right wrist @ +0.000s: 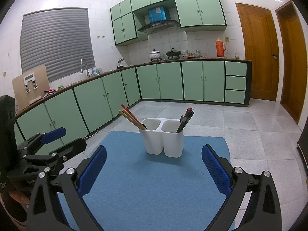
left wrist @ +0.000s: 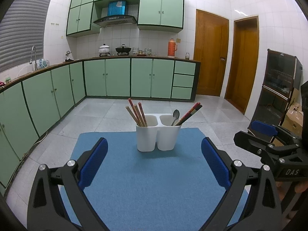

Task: Organize utensils

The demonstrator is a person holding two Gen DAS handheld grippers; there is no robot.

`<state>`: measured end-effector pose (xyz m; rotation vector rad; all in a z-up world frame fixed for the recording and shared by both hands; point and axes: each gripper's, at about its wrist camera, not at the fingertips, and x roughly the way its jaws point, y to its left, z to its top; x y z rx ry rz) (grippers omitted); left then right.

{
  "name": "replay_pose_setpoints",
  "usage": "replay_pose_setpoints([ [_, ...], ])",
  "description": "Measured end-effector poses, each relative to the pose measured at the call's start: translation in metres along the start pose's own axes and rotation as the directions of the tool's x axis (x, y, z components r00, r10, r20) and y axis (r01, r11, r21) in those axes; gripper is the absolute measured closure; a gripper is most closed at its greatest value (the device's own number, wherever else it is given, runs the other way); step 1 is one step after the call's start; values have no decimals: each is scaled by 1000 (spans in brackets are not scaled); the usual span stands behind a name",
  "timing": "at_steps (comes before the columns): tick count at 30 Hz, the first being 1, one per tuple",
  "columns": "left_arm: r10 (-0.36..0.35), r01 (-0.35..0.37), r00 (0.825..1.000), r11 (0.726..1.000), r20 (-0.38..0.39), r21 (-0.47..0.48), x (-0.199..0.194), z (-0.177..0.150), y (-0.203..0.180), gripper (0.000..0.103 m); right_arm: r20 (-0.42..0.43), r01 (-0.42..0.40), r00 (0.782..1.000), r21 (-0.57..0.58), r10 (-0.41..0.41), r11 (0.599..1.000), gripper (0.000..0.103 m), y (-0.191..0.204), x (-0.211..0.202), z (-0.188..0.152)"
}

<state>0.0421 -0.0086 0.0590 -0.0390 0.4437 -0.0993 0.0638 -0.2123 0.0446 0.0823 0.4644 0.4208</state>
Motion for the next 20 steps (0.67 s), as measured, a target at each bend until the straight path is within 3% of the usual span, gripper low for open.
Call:
replay_pose_setpoints([
  [20,3,-3,1000,1000,-6,1,-1,-3,1,8,-5,8,1000,1,-8,1000,6,-3,0,-1],
])
